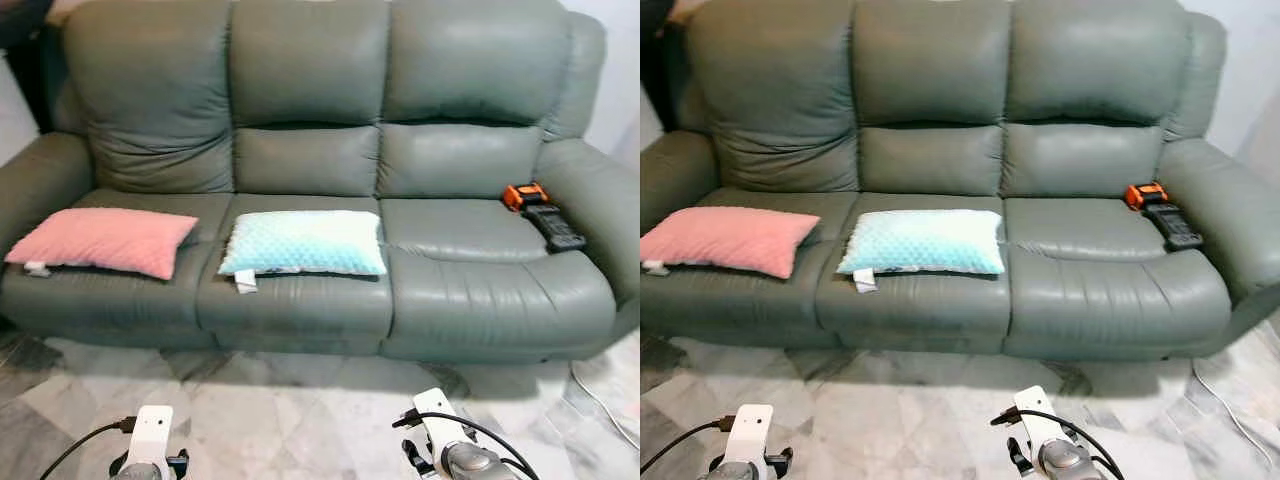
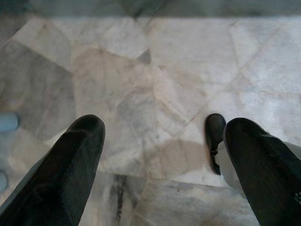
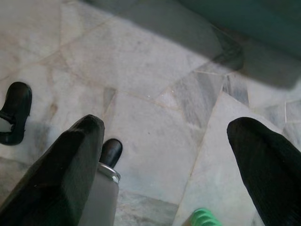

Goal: Move the pillow to the sofa

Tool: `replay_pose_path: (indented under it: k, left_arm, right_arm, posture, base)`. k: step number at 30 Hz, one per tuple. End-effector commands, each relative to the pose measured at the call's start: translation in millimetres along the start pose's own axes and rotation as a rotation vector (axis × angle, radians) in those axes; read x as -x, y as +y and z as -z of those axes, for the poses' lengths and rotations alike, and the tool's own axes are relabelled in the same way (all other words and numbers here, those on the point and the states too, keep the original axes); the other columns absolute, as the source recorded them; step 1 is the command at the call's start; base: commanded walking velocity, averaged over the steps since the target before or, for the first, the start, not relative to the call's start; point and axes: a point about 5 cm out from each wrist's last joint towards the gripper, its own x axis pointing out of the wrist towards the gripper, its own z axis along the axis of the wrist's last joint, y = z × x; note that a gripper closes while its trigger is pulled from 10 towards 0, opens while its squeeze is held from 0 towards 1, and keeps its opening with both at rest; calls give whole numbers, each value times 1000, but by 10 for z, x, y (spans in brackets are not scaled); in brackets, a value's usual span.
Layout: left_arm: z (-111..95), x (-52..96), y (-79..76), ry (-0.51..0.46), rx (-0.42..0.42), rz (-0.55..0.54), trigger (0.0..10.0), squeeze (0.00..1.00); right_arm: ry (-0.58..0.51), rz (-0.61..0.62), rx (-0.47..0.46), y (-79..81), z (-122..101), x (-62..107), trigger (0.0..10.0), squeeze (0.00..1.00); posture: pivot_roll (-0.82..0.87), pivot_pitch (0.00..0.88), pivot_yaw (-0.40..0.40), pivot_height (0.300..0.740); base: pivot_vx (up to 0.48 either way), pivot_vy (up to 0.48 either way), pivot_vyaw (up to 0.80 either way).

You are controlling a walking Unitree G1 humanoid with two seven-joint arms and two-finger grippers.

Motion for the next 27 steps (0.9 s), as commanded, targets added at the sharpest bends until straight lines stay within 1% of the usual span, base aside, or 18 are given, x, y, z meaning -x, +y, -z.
replay_pose_path:
  k: [1, 13, 27]
  left_arm:
    - [11, 4, 62, 4, -14, -11, 10000, 0]
    - [42, 8, 93, 19, 7, 3, 10000, 0]
    - [28, 5, 59, 18, 1, 17, 10000, 0]
  right_arm:
    - [3, 2, 3, 4, -13, -3, 10000, 0]
    - [11, -1, 18, 12, -13, -4, 10000, 0]
    - [16, 0, 28, 10, -19, -5, 10000, 0]
  posture:
    - [34, 0, 11, 740]
    - [32, 0, 12, 740]
    - [34, 0, 11, 740]
  base:
    - [0, 0, -719]
    - [0, 0, -710]
    - [0, 0, -699]
